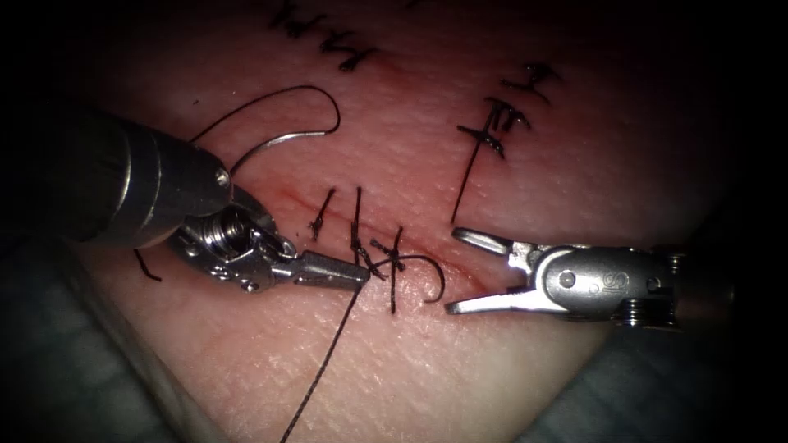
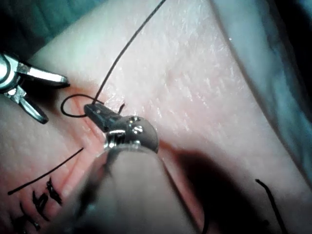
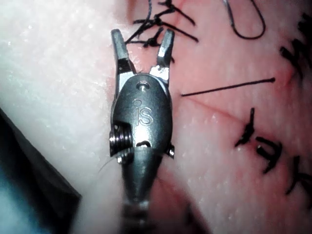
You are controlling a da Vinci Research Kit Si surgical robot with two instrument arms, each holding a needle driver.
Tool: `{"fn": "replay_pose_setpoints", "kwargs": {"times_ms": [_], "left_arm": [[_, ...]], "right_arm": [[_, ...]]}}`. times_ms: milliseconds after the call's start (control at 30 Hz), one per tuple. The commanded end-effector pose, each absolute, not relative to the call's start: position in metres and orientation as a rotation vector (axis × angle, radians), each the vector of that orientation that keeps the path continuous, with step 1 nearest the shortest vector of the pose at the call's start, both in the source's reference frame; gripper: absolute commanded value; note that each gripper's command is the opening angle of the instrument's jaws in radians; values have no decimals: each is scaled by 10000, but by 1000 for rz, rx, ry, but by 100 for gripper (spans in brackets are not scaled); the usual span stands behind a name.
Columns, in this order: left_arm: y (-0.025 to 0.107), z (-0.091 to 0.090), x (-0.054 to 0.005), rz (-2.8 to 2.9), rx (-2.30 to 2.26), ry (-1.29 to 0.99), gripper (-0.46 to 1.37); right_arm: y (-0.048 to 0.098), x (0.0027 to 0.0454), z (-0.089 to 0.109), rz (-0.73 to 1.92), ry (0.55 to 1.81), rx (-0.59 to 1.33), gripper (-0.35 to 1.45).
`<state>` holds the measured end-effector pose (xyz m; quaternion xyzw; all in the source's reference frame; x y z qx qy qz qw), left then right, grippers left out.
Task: Wound Closure
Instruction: Reposition grip on suture to get longer working suture length
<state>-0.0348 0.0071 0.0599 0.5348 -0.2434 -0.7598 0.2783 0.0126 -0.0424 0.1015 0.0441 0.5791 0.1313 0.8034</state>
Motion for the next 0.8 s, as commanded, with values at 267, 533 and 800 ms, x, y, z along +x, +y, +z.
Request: {"fn": "replay_pose_setpoints", "kwargs": {"times_ms": [267, 533, 800], "left_arm": [[70, 599, -354, -2040, 1436, -643, -35], [69, 597, -359, -2036, 1442, -641, -35], [68, 596, -363, -2032, 1447, -639, -35]], "right_arm": [[-424, 131, 1013, 286, 1235, 96, 127], [-424, 139, 1014, 294, 1228, 86, 117], [-424, 144, 1017, 316, 1222, 98, 60]]}}
